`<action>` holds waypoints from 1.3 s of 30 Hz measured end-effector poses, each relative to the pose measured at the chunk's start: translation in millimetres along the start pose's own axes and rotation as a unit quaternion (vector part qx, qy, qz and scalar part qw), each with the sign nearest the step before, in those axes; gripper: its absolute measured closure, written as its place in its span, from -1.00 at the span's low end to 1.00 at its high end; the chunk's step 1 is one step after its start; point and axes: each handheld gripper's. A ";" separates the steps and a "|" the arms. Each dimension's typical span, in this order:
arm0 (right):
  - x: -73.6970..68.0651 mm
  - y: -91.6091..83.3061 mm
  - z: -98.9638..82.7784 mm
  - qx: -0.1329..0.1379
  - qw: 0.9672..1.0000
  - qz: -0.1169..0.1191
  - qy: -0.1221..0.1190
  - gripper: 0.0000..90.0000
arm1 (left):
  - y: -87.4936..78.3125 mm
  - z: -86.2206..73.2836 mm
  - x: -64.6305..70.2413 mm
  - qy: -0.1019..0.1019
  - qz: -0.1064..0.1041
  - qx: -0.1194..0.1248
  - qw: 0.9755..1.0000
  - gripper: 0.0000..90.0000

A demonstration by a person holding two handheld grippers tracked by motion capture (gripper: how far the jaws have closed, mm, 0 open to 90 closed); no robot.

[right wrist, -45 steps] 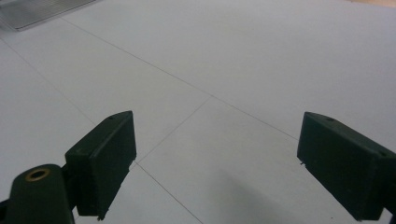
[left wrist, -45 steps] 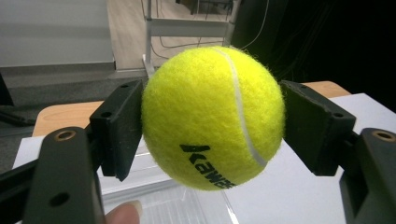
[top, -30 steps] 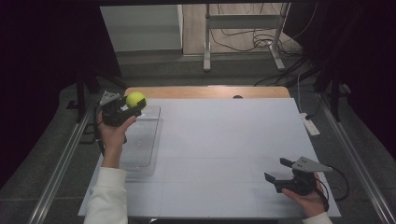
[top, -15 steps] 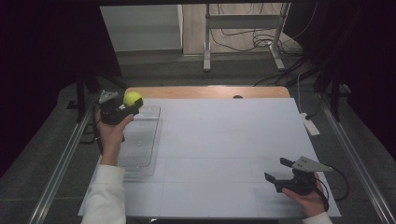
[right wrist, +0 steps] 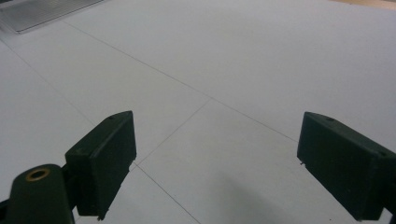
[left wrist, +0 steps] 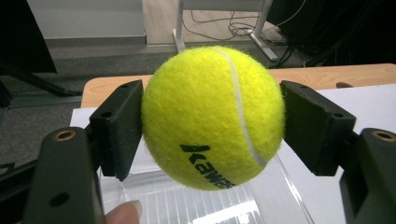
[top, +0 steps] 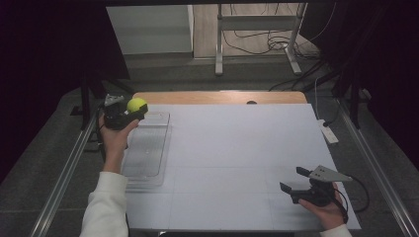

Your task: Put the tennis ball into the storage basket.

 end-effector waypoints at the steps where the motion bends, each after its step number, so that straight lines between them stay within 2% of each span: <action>1: 0.0 0.0 0.1 -0.001 1.000 -0.001 -0.001 -0.73 | -0.1 0.0 -0.5 0.000 0.000 -0.002 1.000 -0.40; 16: -0.2 0.3 -0.1 -0.002 1.000 -0.001 0.000 -0.73 | 7.8 -2.7 -2.4 0.013 0.000 -0.035 0.999 -0.40; 39: 0.1 0.9 -0.3 -0.003 1.000 -0.002 0.001 -0.73 | 18.8 -11.2 -7.6 0.013 0.000 -0.070 0.997 -0.40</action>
Point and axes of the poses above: each handheld gripper's, and its own axes: y roughly forward along the jaws, z roughly out of its top, x roughly to its right, and after that the axes turned 9 degrees about y, right-handed
